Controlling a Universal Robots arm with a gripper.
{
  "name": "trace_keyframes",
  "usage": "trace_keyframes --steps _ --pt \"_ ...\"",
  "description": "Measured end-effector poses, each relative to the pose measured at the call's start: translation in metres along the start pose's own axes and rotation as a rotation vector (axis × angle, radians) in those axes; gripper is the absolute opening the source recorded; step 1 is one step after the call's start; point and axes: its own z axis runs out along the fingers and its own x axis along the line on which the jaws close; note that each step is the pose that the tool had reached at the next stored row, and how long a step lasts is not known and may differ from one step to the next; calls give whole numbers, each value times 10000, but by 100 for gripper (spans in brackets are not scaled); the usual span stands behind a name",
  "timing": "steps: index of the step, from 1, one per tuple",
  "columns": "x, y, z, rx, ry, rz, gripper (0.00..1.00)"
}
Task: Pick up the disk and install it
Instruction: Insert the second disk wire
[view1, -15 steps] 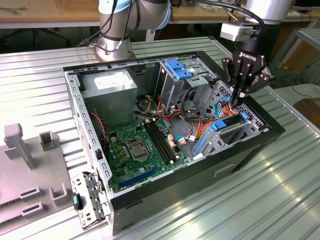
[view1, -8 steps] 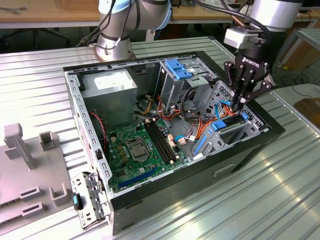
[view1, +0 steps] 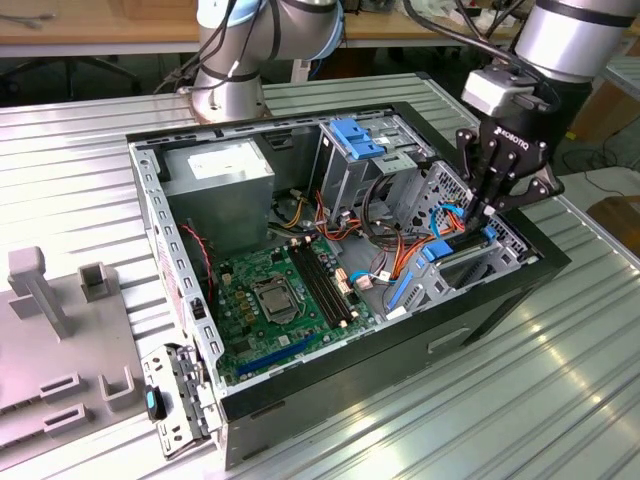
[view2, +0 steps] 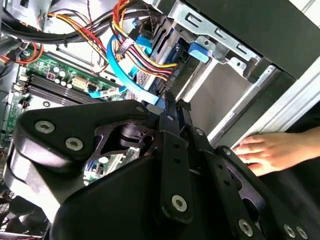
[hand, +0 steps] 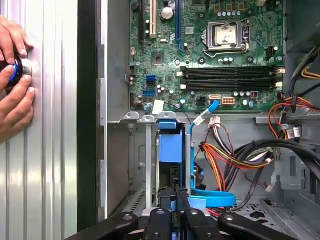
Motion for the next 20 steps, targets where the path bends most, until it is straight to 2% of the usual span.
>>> trace_keyframes --steps 2,3,9,20 --pt "31 6 13 4 -180 -32 16" --pt "40 10 22 6 -224 -48 16" --pt "29 16 88 42 -250 -43 16" --pt "-7 20 135 71 -267 -138 16"
